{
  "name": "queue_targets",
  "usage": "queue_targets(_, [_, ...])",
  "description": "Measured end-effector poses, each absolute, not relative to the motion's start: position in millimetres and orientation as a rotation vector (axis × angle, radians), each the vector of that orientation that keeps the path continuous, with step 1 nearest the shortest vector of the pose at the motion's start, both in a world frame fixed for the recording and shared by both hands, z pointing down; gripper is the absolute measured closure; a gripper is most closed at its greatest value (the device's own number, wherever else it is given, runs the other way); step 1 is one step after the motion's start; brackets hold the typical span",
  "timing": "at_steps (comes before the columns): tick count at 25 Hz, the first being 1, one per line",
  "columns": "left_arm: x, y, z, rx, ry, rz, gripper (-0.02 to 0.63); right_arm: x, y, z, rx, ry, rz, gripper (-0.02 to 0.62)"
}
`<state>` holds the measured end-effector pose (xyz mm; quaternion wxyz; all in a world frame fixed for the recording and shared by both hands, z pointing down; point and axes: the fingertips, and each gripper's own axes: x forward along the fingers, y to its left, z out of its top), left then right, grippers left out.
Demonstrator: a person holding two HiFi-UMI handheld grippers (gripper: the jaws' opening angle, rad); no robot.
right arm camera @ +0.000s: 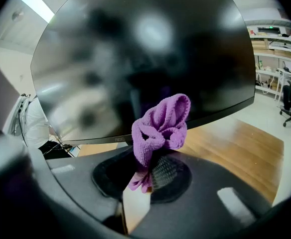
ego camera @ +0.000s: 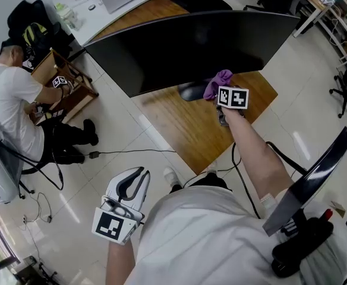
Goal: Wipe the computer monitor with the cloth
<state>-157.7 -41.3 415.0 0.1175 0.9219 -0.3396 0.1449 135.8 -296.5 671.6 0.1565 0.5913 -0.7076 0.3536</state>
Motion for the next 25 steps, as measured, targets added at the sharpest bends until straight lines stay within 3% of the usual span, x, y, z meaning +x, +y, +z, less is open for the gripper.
queue_targets(25, [-216,-34,420,2.678,-1.033,0.364,0.535,14,-295,671,1.566,-2.110,0.991,0.538])
